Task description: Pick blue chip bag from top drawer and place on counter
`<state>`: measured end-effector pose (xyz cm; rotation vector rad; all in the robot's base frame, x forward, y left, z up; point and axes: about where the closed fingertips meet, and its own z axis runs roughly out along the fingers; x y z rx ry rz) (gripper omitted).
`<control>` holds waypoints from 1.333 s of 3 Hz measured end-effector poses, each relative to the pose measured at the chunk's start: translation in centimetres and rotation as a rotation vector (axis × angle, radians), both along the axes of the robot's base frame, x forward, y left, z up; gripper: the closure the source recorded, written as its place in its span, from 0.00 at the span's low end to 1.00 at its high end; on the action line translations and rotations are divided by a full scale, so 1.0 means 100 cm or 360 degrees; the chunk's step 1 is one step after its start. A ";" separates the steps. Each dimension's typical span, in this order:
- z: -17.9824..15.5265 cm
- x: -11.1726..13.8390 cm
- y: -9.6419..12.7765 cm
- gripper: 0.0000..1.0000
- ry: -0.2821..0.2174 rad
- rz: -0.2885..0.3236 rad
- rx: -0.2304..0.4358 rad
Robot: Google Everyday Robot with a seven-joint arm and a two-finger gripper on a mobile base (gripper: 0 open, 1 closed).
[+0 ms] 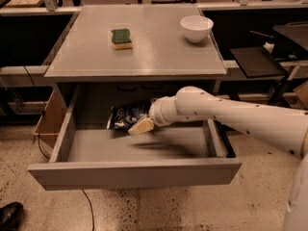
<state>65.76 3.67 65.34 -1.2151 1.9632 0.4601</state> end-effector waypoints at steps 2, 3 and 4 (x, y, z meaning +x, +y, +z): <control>-0.014 -0.005 -0.005 0.66 -0.0020 -0.0075 0.0001; 0.002 -0.017 -0.013 0.89 -0.0062 -0.0069 -0.0002; 0.030 -0.035 -0.020 1.00 -0.0111 -0.0026 0.0000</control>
Offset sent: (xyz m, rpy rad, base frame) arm -0.0136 -0.0199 -0.0163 -0.0048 -0.0224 -0.0826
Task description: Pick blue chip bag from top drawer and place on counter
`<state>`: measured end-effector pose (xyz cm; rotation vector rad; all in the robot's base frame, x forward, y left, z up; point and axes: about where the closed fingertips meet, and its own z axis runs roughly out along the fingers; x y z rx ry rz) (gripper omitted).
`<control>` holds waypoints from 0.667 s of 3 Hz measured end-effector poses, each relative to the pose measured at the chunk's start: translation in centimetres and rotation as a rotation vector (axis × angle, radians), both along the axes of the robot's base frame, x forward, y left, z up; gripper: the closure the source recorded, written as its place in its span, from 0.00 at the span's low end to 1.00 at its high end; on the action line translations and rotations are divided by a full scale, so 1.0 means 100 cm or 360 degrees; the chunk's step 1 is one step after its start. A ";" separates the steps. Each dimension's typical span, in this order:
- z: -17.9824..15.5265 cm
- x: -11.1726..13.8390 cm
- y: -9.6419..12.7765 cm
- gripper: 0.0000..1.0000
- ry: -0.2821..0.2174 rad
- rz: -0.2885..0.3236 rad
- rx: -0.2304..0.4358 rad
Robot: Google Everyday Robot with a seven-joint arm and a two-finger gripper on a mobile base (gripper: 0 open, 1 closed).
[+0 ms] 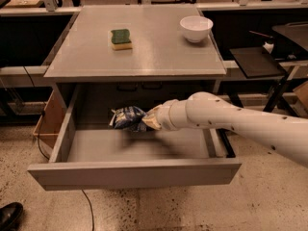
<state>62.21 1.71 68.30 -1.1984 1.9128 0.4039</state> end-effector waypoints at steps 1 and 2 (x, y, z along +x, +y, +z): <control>0.029 -0.025 -0.013 1.00 -0.0029 0.0044 -0.0038; 0.065 -0.051 -0.043 1.00 -0.0060 0.0031 -0.0126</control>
Offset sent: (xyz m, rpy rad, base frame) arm -0.0805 -0.0834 0.1155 -0.1488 -0.0700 0.0011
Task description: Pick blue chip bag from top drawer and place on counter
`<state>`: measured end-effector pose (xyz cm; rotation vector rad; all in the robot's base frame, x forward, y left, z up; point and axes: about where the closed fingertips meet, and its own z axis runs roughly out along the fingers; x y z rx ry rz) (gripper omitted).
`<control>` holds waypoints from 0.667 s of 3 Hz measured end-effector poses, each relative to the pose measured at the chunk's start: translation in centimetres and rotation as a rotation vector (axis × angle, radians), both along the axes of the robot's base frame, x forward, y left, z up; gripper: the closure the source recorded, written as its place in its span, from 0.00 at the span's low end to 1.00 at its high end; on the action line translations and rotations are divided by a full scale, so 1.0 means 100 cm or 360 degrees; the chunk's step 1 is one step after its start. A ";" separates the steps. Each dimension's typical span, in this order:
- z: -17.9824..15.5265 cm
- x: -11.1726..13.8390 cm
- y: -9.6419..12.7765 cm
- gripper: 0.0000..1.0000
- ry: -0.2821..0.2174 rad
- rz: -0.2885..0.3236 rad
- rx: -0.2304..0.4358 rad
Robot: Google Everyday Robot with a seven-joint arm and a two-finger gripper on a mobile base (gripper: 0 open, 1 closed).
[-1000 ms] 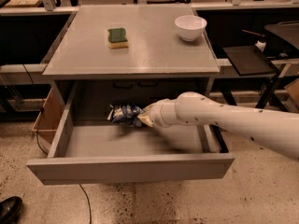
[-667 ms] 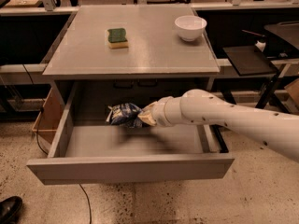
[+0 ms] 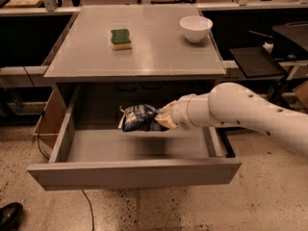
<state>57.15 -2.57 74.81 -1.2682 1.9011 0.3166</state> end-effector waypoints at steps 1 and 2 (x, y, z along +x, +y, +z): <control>0.043 -0.007 -0.035 1.00 -0.0054 -0.0070 -0.0090; 0.078 0.005 -0.070 1.00 -0.0101 -0.0143 -0.0160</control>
Offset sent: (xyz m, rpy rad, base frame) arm 0.0240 -0.1175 0.1215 -0.1496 -0.1014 -0.1543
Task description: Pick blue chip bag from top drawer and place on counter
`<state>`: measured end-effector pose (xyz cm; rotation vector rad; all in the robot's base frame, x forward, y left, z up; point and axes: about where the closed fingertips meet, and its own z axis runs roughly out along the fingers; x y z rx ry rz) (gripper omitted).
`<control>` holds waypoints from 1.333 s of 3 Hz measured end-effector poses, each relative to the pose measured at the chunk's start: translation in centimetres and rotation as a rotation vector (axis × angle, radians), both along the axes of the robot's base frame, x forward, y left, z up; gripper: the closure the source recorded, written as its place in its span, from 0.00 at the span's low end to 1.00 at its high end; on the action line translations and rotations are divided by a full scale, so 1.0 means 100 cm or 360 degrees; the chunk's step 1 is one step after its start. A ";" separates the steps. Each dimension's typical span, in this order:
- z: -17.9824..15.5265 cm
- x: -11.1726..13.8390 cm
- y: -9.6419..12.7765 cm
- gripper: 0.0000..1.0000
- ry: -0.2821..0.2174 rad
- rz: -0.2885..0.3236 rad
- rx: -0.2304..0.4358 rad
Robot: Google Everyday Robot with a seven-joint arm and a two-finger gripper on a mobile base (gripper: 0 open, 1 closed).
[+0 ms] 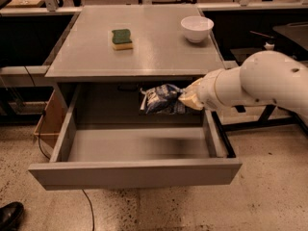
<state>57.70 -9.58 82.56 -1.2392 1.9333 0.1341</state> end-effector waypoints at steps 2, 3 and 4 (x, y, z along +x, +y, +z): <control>0.066 0.058 -0.047 1.00 -0.0118 -0.0099 -0.0149; 0.101 0.085 -0.058 1.00 -0.0192 -0.0111 -0.0205; 0.105 0.106 -0.056 1.00 -0.0195 -0.0093 -0.0207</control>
Offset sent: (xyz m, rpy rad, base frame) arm 0.1001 -0.0770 0.1166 -0.1580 -0.1406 -0.1023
